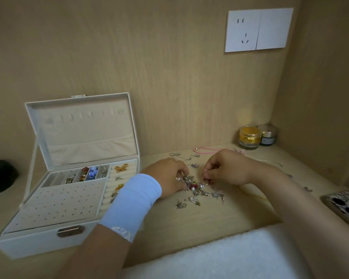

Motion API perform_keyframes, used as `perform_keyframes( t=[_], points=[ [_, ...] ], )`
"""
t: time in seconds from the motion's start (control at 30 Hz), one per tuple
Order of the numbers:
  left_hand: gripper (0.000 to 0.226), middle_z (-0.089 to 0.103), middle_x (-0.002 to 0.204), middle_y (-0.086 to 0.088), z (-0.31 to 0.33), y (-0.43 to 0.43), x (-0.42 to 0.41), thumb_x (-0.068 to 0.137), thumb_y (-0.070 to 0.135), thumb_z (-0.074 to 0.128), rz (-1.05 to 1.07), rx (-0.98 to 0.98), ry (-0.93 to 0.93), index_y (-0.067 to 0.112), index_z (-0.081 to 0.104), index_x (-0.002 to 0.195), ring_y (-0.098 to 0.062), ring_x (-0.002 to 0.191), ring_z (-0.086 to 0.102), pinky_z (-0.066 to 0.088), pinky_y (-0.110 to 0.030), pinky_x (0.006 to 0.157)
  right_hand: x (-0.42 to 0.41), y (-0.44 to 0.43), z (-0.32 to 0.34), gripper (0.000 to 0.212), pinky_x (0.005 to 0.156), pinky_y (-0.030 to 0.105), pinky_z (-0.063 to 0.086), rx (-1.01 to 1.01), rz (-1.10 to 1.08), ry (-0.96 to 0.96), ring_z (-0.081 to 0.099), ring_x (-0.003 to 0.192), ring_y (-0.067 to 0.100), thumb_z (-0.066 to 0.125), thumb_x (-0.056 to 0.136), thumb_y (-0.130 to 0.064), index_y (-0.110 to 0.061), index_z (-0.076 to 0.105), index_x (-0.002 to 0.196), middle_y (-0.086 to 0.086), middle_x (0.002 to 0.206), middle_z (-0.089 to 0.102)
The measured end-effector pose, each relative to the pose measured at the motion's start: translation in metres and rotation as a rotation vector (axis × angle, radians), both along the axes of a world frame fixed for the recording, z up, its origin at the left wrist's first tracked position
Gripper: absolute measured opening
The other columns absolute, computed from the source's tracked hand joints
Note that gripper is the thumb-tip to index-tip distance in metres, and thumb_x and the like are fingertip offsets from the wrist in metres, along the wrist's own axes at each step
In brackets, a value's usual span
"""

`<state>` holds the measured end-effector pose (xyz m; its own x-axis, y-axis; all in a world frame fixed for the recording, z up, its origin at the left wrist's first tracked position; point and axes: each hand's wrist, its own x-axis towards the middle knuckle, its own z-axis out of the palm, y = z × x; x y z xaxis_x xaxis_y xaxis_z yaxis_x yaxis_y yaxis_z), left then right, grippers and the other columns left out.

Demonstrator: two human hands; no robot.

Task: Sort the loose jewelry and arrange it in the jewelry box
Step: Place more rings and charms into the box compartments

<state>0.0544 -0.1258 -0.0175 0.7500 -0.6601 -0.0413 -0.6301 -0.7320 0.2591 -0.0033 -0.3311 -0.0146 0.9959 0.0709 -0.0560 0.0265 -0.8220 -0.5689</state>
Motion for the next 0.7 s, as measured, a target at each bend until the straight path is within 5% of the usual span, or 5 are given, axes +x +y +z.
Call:
perform_keyframes(
  t=[0.13, 0.33, 0.5, 0.7],
  points=[
    [0.022, 0.055, 0.108, 0.010, 0.003, -0.006, -0.006, 0.089, 0.032, 0.066, -0.024, -0.107, -0.063, 0.036, 0.066, 0.111, -0.010, 0.095, 0.055, 0.046, -0.032, 0.094, -0.002, 0.001, 0.001, 0.017, 0.066, 0.012, 0.045, 0.104, 0.005, 0.037, 0.063, 0.063, -0.005, 0.067, 0.094, -0.021, -0.026, 0.075, 0.080, -0.011, 0.069, 0.073],
    [0.021, 0.069, 0.085, 0.018, 0.007, -0.020, -0.016, 0.081, 0.027, 0.077, 0.046, -0.550, 0.218, 0.035, 0.067, 0.097, 0.008, 0.066, 0.060, 0.048, -0.020, 0.072, -0.010, 0.002, 0.010, 0.016, 0.044, 0.016, 0.034, 0.399, -0.084, 0.051, 0.047, 0.047, 0.004, 0.065, 0.096, -0.019, -0.008, 0.077, 0.096, -0.002, 0.076, 0.071],
    [0.017, 0.074, 0.072, 0.004, 0.009, -0.016, -0.012, 0.081, 0.010, 0.079, 0.131, -0.756, 0.416, 0.021, 0.068, 0.088, -0.010, 0.060, 0.065, 0.053, -0.027, 0.059, -0.011, 0.008, 0.011, 0.010, 0.045, 0.019, 0.029, 0.613, -0.131, 0.055, 0.042, 0.049, 0.007, 0.073, 0.089, -0.025, -0.016, 0.078, 0.087, -0.002, 0.078, 0.073],
    [0.017, 0.073, 0.072, 0.003, 0.013, -0.009, -0.008, 0.083, 0.007, 0.076, 0.125, -0.775, 0.443, 0.020, 0.071, 0.092, -0.012, 0.060, 0.063, 0.050, -0.024, 0.056, -0.008, 0.010, 0.011, 0.023, 0.043, 0.018, 0.030, 0.673, -0.131, 0.011, 0.046, 0.048, 0.009, 0.074, 0.089, -0.026, -0.014, 0.074, 0.108, 0.003, 0.083, 0.075]
  ],
)
